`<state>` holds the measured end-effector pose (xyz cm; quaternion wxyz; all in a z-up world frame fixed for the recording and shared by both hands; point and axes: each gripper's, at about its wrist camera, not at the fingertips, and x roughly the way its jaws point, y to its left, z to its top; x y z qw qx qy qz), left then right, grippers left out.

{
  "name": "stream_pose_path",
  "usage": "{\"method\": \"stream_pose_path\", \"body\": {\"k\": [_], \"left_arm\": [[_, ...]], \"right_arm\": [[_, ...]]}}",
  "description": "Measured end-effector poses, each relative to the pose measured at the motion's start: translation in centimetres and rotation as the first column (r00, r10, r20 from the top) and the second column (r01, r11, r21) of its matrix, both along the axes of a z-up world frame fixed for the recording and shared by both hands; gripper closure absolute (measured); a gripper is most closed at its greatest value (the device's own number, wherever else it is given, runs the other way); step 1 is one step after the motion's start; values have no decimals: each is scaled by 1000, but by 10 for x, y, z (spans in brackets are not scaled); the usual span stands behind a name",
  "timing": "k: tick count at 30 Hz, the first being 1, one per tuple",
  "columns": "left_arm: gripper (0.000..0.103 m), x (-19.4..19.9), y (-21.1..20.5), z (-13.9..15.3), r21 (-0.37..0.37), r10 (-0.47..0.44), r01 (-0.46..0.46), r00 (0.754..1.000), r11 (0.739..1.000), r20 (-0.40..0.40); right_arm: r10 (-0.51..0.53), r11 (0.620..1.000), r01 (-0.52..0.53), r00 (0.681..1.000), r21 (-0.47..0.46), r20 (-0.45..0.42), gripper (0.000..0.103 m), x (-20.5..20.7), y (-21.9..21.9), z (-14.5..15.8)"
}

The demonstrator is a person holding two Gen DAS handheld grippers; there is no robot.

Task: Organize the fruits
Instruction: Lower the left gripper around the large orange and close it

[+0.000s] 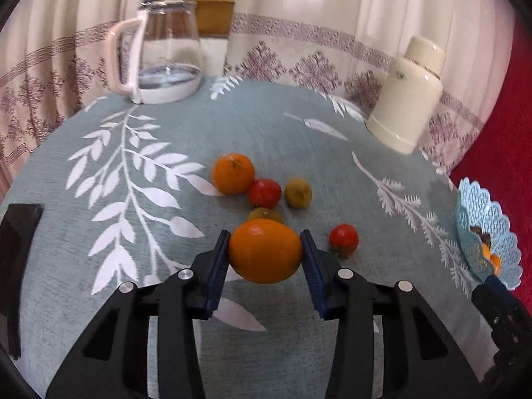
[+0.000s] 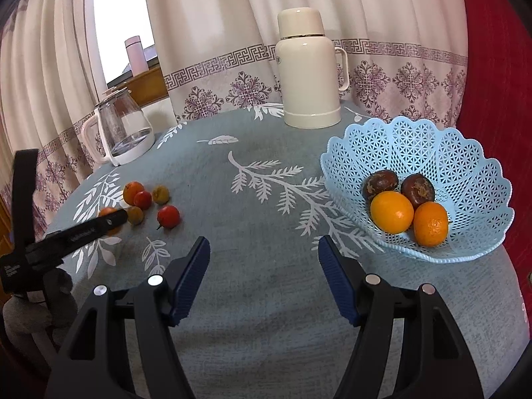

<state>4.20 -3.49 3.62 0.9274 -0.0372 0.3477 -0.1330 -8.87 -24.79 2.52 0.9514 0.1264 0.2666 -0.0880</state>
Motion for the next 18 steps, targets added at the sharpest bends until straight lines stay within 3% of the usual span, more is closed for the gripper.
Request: {"method": "stream_pose_path", "body": {"k": [9,18], "left_arm": [[59,-6,26,16,7,181,-182,978,983,100],[59,-6,35,18,-8,224,-224,970,974,98]], "right_arm": [[99,995,-99,993,-8,-69,35,18,13,-1],[251,967,-254,959,-6,-129,35,71,43,7]]}}
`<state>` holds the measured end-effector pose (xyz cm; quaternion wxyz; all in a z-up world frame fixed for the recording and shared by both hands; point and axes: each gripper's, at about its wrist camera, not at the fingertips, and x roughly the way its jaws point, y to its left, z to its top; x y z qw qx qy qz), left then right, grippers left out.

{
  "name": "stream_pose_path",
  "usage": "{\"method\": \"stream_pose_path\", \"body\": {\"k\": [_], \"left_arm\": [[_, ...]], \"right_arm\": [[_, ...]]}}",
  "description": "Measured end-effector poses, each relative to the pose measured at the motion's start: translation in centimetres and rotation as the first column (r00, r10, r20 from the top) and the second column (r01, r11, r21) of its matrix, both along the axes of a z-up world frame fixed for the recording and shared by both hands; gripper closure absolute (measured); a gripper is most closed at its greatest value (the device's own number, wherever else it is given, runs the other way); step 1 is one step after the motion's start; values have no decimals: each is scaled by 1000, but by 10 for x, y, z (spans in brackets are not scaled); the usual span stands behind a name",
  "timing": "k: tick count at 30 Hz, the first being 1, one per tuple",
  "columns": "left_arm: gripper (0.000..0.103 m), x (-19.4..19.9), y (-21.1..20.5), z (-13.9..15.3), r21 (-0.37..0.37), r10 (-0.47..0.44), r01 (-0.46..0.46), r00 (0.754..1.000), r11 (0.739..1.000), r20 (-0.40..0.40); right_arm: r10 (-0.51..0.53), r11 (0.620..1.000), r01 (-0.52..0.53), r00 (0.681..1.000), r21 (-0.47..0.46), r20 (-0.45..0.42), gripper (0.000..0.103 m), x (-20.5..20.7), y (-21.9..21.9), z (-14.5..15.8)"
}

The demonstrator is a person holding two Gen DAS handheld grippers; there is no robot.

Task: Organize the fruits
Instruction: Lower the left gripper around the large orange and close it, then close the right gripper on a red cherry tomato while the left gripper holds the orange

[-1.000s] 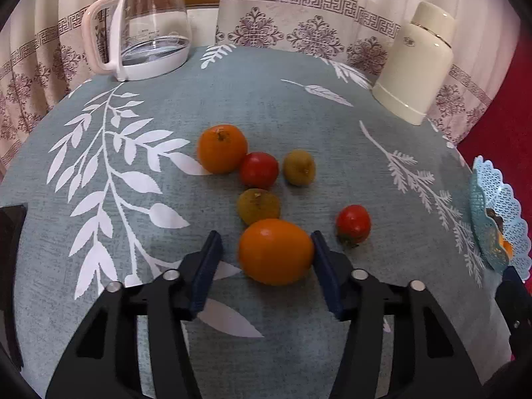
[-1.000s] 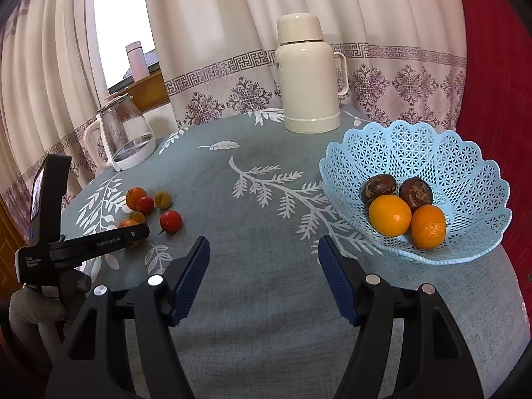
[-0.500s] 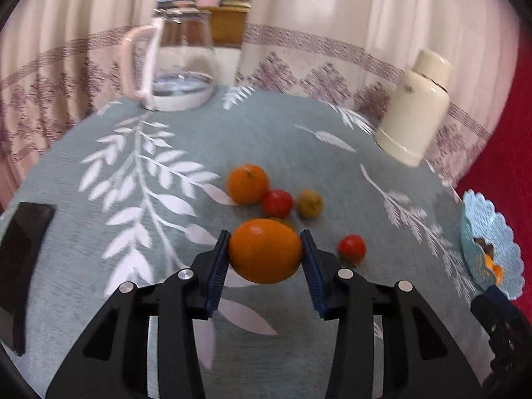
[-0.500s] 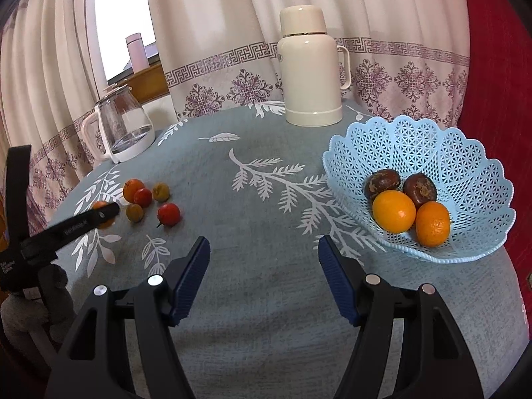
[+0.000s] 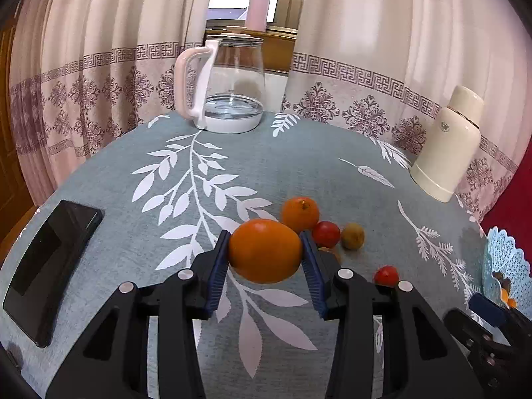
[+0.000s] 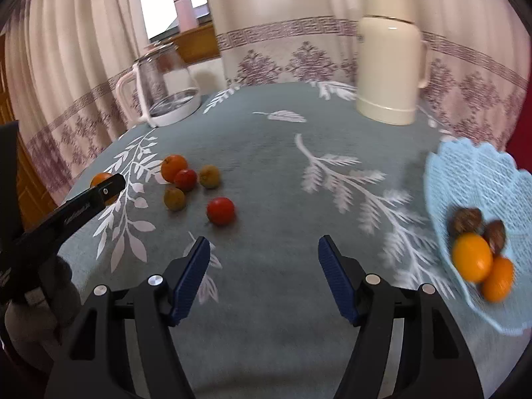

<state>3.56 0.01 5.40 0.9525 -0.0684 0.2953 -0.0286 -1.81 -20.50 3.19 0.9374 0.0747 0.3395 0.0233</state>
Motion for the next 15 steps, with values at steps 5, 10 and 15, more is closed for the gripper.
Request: {"method": "stream_pose_path", "body": {"k": [5,10,15], "left_arm": [[59,0,4,0,-17,16,-16,1000,1000,-6],[59,0,5,0,-28,16,-16,1000,999,-9],[60,0,9,0,-48,28,-28,1000,998,-6]], "right_arm": [[57,998,-56,998,24,-40,35,32,15,-3],[106,994,-105,992,25,-67,36,57,34,-8],[109,994,-108,989,10,-98,47,76,46,-14]]}}
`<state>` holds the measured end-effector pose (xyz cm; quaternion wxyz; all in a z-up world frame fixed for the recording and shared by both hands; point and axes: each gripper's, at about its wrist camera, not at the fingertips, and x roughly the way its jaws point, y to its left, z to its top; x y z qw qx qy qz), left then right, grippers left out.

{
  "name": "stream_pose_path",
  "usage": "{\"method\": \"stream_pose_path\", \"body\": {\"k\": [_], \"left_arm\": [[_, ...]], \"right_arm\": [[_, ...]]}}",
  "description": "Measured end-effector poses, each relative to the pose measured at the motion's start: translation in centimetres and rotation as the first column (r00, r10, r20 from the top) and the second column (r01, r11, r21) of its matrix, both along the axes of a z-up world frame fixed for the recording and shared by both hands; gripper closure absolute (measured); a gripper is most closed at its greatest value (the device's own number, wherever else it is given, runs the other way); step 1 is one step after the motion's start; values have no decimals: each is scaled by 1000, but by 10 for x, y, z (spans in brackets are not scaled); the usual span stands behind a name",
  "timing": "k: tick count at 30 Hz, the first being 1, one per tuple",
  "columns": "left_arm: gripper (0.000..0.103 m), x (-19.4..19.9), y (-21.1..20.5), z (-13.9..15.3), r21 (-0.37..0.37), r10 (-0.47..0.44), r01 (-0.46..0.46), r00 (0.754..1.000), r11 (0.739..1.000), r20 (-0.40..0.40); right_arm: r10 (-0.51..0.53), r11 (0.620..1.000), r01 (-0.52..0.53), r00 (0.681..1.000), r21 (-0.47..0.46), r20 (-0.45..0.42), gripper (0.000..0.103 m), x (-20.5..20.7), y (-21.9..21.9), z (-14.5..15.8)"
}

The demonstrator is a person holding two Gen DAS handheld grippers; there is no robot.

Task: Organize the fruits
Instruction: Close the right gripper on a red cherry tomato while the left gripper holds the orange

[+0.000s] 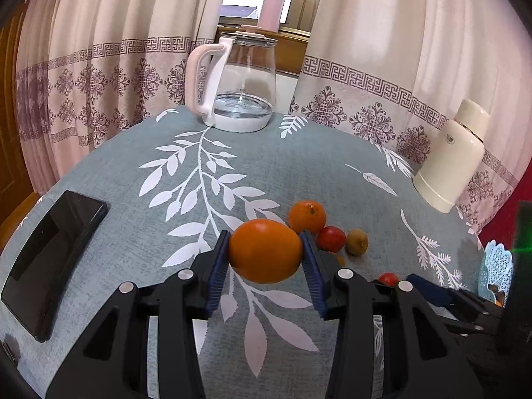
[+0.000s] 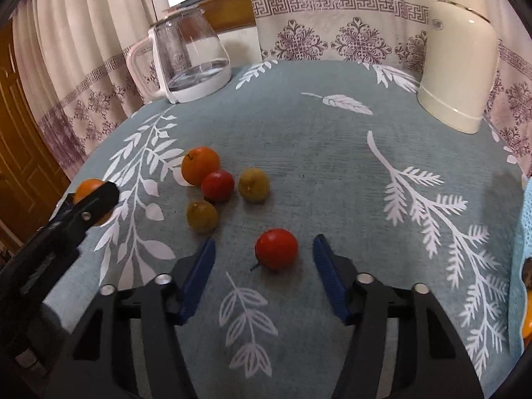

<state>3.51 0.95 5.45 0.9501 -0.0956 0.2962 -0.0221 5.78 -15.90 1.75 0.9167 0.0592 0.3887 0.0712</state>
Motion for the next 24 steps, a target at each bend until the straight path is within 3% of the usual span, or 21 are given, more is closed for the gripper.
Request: {"method": "stream_pose_path", "body": {"k": [13,24], "left_arm": [[60,-2,-1,1,-4,-13,13,1000,1000,0],[59,-4,-3,3,0,-16,16,1000,1000,11]], "right_arm": [[-20,1000,20,999,-9,-27,73,8,0,-8],[-38,999,39,999,-26,24,75,-14,-3,5]]}}
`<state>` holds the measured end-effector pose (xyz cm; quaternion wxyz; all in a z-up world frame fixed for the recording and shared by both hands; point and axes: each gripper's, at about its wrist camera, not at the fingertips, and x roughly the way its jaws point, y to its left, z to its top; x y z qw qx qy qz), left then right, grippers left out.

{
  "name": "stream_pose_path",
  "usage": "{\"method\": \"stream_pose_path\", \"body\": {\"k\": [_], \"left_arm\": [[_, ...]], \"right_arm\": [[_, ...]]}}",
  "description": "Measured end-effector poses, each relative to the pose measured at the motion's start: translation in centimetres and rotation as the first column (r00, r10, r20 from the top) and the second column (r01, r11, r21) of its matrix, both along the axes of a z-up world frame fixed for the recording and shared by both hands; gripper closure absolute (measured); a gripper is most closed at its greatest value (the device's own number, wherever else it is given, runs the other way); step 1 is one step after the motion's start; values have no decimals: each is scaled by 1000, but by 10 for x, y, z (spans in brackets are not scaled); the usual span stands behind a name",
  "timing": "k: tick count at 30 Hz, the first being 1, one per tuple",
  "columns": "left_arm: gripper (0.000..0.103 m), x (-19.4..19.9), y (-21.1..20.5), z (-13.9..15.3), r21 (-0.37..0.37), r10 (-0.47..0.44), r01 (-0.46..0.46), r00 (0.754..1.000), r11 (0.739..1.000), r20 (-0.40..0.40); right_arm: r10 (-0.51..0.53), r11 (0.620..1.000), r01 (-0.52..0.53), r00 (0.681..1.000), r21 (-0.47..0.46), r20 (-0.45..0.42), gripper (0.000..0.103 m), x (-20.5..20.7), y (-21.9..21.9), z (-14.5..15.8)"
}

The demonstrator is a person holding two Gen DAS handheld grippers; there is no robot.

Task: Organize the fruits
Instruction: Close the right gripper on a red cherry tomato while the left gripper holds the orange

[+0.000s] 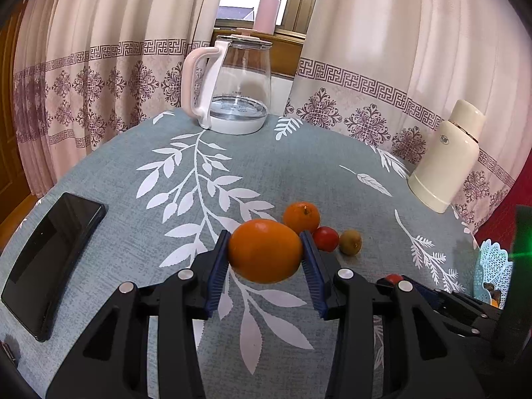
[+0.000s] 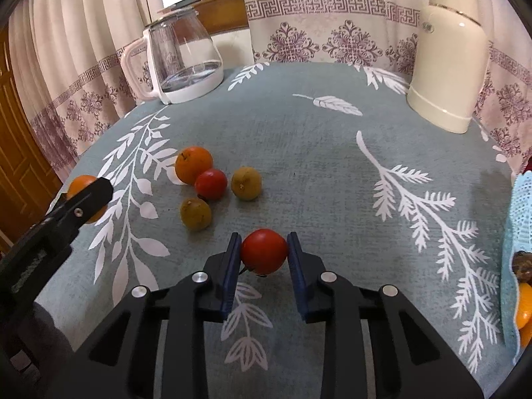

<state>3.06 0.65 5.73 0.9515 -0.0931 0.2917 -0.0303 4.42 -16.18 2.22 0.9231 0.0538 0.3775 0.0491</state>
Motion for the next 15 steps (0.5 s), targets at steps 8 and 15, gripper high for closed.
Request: {"method": "stream_pose_path", "body": {"k": [8,15], "left_arm": [[59,-2,0,1,-3,-9,9,1000,1000,5],[59,-4,-4,3,8,-20,20,1000,1000,17]], "right_arm": [[-46,999,46,998,22,31,75,-19,-17,13],[-121,992,118,991,51,57,75,-39,-45,24]]}}
